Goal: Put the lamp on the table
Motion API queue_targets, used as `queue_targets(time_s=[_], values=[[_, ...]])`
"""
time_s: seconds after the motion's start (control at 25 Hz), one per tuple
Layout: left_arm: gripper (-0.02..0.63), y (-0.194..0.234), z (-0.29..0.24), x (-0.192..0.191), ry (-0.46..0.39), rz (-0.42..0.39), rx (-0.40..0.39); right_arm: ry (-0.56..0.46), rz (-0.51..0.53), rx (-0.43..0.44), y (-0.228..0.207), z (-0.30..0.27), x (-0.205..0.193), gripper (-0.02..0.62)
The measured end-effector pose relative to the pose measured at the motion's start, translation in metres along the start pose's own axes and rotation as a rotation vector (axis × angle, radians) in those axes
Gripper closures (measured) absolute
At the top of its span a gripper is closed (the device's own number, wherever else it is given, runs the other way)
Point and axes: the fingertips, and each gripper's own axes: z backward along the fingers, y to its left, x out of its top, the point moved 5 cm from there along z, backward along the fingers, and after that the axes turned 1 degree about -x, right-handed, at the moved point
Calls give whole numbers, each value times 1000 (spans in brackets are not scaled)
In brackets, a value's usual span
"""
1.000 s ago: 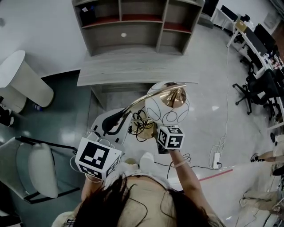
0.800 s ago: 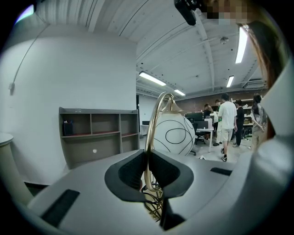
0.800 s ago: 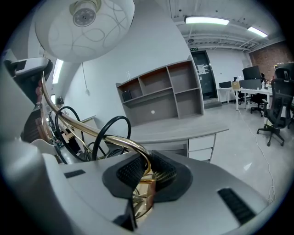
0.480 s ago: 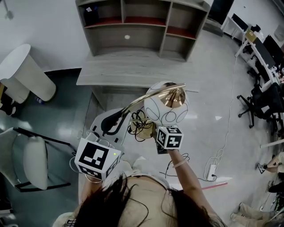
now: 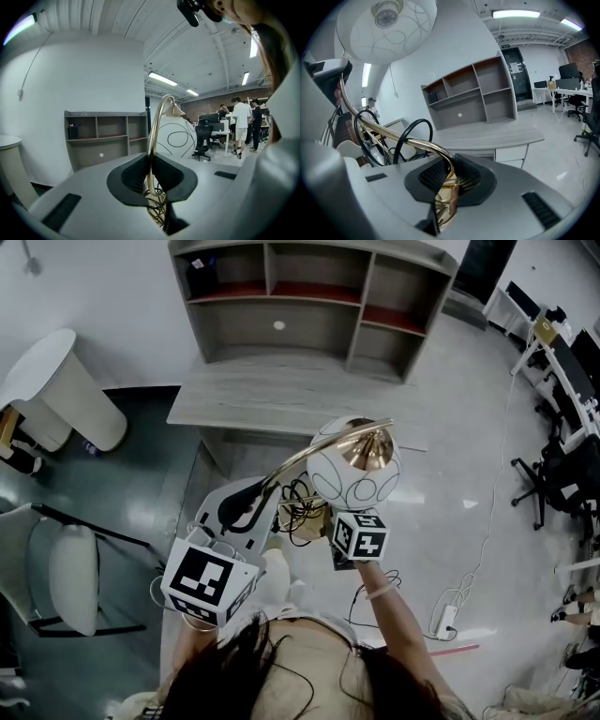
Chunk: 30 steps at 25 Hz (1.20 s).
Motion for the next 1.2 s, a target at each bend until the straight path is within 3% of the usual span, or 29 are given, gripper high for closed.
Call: queue_targets(time_s=[1.2], values=[[565,144,-111,14,14,3,-87,18,-37,-67,-14,-144,83,542]])
